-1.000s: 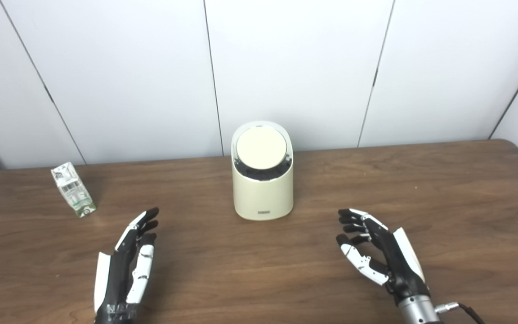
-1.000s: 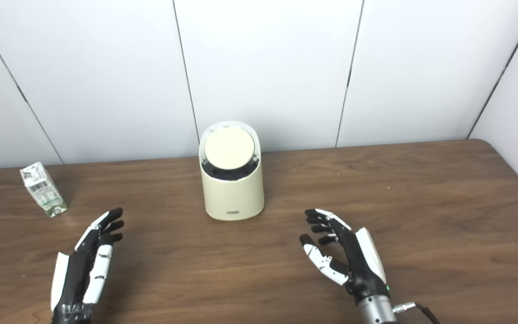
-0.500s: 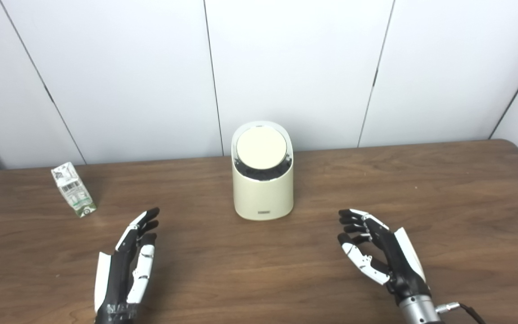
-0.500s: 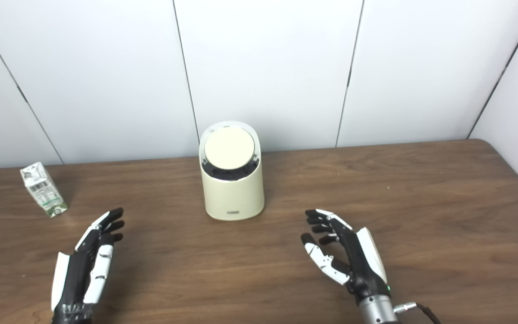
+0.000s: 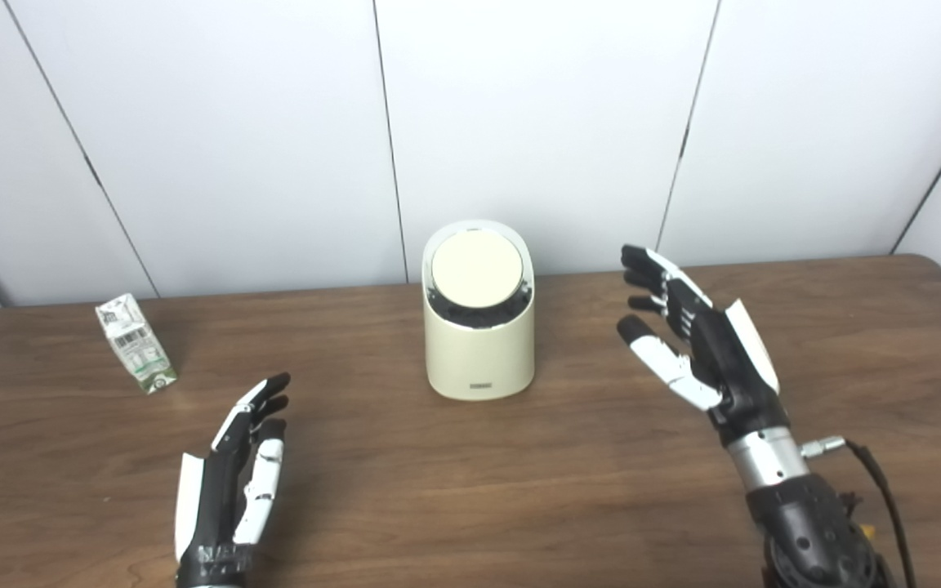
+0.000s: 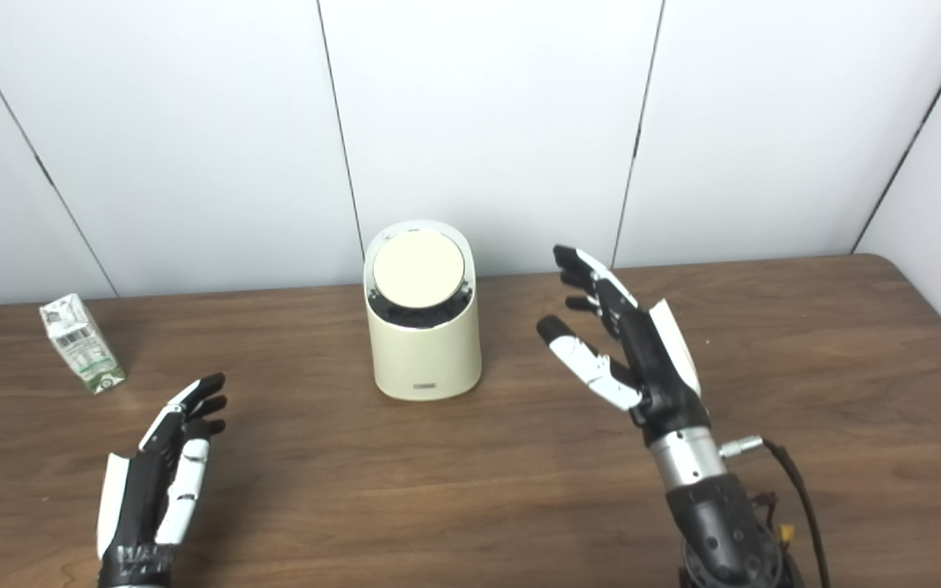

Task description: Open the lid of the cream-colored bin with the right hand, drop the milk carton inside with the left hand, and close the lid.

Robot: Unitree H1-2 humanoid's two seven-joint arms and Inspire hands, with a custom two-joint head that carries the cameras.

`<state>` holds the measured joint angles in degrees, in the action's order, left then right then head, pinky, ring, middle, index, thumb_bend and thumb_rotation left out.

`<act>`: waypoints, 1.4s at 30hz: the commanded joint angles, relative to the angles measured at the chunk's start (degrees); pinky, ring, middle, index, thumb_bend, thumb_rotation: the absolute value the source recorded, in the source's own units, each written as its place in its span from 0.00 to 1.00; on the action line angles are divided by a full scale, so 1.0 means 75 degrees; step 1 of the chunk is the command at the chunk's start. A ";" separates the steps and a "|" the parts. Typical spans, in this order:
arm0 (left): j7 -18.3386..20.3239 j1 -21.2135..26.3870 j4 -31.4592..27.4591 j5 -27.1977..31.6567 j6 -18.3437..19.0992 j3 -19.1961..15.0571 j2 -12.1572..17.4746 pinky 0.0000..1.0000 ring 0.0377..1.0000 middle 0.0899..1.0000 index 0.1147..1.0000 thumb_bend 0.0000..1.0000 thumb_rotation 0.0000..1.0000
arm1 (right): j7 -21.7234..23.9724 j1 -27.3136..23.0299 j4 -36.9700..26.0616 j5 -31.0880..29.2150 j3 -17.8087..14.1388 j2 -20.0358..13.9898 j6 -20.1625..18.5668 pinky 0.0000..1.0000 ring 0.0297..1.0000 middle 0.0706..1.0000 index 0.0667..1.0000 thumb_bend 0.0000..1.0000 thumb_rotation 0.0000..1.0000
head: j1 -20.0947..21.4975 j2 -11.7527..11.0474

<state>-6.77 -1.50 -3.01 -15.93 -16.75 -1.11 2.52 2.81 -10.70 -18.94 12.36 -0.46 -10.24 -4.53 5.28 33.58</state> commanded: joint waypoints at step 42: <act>-0.0446 0.0138 0.0557 -0.0383 -0.0172 0.0456 -0.0252 0.76 0.84 0.86 0.85 0.30 0.83 | -0.1416 -0.4052 0.4604 0.3750 0.1788 0.0122 -0.0967 0.77 0.91 0.98 0.96 0.84 0.58 | -0.0264 -0.0023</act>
<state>-9.07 1.13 -0.65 -18.00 -17.16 1.28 2.08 -6.17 -37.68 16.66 39.01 12.59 -8.67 -12.71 3.25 33.40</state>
